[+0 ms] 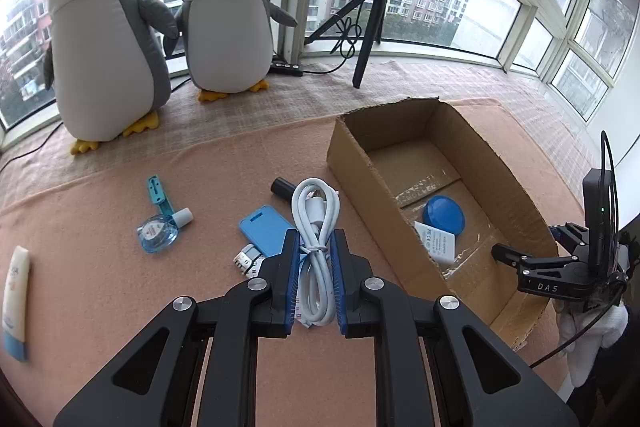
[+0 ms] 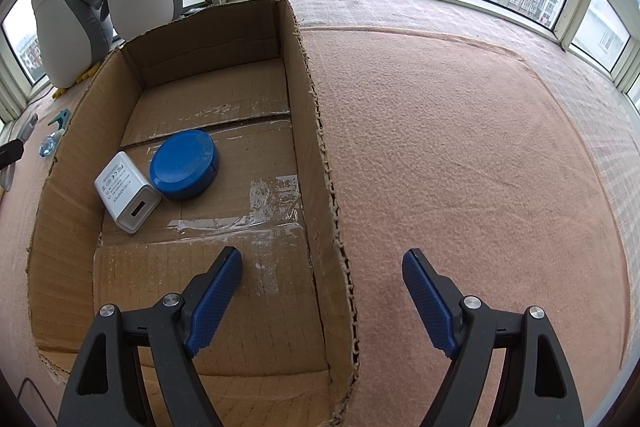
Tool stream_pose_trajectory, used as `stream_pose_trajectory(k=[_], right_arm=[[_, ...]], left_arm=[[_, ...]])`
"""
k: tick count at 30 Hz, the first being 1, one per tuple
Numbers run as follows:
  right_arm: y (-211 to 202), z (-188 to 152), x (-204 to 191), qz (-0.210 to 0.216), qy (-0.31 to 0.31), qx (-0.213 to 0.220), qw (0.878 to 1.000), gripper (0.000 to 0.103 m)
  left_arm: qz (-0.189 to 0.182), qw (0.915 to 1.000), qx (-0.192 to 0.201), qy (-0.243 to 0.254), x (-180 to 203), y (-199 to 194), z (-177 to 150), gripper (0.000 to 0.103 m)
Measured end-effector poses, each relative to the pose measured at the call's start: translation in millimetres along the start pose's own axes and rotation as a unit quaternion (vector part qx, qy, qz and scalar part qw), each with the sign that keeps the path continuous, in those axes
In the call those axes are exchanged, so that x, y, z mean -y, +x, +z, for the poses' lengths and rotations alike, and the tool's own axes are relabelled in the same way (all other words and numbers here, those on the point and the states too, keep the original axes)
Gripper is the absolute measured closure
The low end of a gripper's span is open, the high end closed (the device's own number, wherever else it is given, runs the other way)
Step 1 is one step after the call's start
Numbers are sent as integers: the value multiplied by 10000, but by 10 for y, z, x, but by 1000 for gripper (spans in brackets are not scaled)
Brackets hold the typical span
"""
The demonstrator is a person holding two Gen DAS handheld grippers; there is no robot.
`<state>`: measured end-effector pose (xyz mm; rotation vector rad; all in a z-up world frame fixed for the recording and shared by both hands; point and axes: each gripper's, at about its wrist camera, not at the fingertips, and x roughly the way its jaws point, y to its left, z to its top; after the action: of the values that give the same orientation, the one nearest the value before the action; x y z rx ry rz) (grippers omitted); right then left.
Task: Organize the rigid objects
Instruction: 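Carry the white cable into the box and open the left gripper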
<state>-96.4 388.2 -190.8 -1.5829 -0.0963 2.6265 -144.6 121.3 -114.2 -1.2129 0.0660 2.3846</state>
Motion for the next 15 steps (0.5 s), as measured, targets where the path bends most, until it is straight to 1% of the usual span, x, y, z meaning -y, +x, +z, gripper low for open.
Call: stream_pose_trajectory(k=[3, 7, 12, 15], right_arm=[[-1, -1, -1, 2, 2, -2, 10000, 24], [0, -1, -1, -1, -5, -1, 10000, 24], [-3, 4, 1, 12, 2, -4, 10000, 24], [-4, 14, 9, 24, 0, -7, 10000, 24]], left_arm=[[-147, 9998, 12, 141, 227, 38, 64, 89], [-235, 9991, -27, 338, 505, 137, 147, 89], [-235, 9979, -103, 591, 792, 266, 217, 89], [-276, 9974, -163, 651, 902, 329, 236, 89]])
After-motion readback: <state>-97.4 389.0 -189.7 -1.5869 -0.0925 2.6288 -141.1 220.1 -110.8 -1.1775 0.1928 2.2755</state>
